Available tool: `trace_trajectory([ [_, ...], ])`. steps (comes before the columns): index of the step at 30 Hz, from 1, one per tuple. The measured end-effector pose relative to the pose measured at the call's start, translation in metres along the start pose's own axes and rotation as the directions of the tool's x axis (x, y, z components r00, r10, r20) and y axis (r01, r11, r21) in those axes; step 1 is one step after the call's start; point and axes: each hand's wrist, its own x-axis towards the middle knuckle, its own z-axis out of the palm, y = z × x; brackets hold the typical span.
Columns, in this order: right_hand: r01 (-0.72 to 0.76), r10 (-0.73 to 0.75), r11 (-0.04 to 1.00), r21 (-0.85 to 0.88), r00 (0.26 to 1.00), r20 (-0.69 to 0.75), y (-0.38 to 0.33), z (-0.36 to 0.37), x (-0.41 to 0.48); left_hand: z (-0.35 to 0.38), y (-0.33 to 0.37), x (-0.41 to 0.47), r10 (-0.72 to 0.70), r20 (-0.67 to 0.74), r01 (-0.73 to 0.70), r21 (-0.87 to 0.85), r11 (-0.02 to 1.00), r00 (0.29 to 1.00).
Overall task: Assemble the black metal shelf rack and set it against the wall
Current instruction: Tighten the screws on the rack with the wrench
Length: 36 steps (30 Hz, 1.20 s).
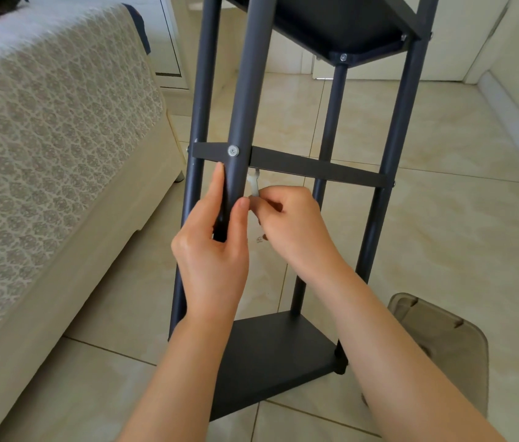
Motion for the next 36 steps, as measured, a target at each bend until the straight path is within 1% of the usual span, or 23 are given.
trace_trajectory([
  [3, 0.023, -0.023, 1.0, 0.019, 1.0, 0.002, -0.007, -0.003, 0.0, 0.0, 0.001, -0.001, 0.015, 0.001, -0.015, -0.003, 1.0, 1.0],
  [8, 0.008, -0.003, 0.996, 0.092, 0.998, -0.055, -0.008, -0.005, -0.002, -0.001, 0.0, 0.0, 0.029, -0.004, -0.029, 0.005, 1.0, 1.0],
  [13, 0.062, -0.056, 0.996, 0.063, 0.995, -0.084, -0.007, -0.007, -0.002, -0.001, 0.0, -0.002, 0.016, -0.006, -0.016, -0.005, 1.0, 1.0],
  [18, 0.056, -0.05, 0.996, 0.075, 0.996, -0.075, -0.007, -0.003, 0.0, -0.001, 0.0, -0.003, 0.023, -0.015, -0.023, -0.018, 1.0, 1.0],
  [21, 0.064, -0.055, 0.992, 0.112, 0.995, -0.084, -0.004, 0.0, 0.002, 0.0, 0.001, -0.003, 0.037, -0.01, -0.037, 0.001, 0.999, 0.999],
  [27, 0.09, -0.068, 0.978, 0.19, 0.991, -0.118, 0.005, 0.01, 0.004, -0.001, 0.003, -0.004, 0.008, -0.009, -0.008, 0.011, 1.0, 1.0],
  [30, 0.139, -0.108, 0.972, 0.191, 0.981, -0.163, 0.011, 0.017, 0.006, -0.002, 0.005, -0.002, 0.016, -0.015, -0.016, 0.025, 1.0, 1.0],
  [33, 0.222, -0.169, 0.954, 0.199, 0.952, -0.253, 0.015, 0.029, 0.007, -0.003, 0.005, -0.002, 0.034, -0.02, -0.033, 0.042, 0.999, 0.999],
  [36, 0.276, -0.19, 0.934, 0.229, 0.923, -0.334, 0.018, 0.038, 0.009, -0.002, 0.005, -0.001, 0.048, -0.018, -0.047, 0.046, 0.998, 0.999],
])
